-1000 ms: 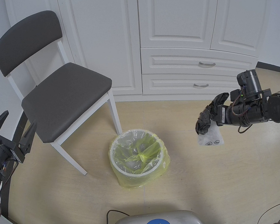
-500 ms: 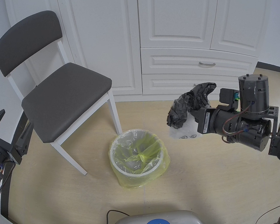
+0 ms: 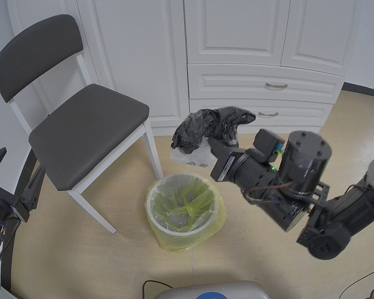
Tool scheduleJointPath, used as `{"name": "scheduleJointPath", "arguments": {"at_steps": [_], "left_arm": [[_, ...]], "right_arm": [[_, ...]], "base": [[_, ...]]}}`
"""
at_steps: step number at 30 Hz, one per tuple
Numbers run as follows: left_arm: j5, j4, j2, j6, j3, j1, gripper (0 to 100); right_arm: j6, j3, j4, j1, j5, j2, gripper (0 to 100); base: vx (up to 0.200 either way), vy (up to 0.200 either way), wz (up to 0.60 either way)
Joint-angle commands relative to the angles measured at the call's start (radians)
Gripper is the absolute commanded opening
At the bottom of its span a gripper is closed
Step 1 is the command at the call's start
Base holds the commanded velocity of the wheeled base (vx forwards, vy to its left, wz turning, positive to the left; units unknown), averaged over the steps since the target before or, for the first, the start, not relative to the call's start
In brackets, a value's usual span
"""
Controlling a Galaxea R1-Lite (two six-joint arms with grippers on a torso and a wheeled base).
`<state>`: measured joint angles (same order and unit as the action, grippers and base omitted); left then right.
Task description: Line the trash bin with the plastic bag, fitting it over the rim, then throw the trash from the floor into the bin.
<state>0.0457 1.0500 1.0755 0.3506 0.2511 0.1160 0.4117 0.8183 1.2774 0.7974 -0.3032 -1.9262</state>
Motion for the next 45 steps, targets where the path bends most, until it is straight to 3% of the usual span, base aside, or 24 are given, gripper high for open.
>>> {"name": "scheduleJointPath", "arguments": {"at_steps": [1, 8, 19, 20, 27, 31, 45], "left_arm": [[0.0, 0.001, 0.0, 0.005, -0.003, 0.001, 100], [0.0, 0.001, 0.0, 0.007, -0.003, 0.001, 100], [0.006, 0.001, 0.0, 0.007, -0.003, 0.008, 100], [0.008, 0.001, 0.0, 0.007, -0.003, 0.008, 100], [0.006, 0.001, 0.0, 0.011, -0.007, 0.008, 100], [0.008, -0.001, 0.009, 0.053, -0.018, 0.008, 100], [0.002, -0.001, 0.037, 0.129, -0.055, 0.064, 100]], "right_arm": [[0.016, 0.002, 0.166, 0.028, 0.007, -0.286, 0], [0.095, 0.027, 0.172, 0.02, 0.041, -0.353, 0], [0.246, 0.111, 0.148, -0.049, 0.162, -0.445, 0], [0.292, 0.145, 0.102, -0.073, 0.19, -0.464, 0], [0.426, 0.314, -0.113, -0.121, 0.199, -0.513, 0], [0.49, 0.401, -0.159, -0.127, 0.22, -0.551, 0], [0.466, 0.584, -0.227, -0.146, 0.26, -0.669, 0]], "base": [[0.0, 0.0, 0.0], [0.0, 0.0, 0.0], [0.0, 0.0, 0.0], [0.0, 0.0, 0.0], [0.0, 0.0, 0.0], [0.0, 0.0, 0.0], [0.0, 0.0, 0.0]]}}
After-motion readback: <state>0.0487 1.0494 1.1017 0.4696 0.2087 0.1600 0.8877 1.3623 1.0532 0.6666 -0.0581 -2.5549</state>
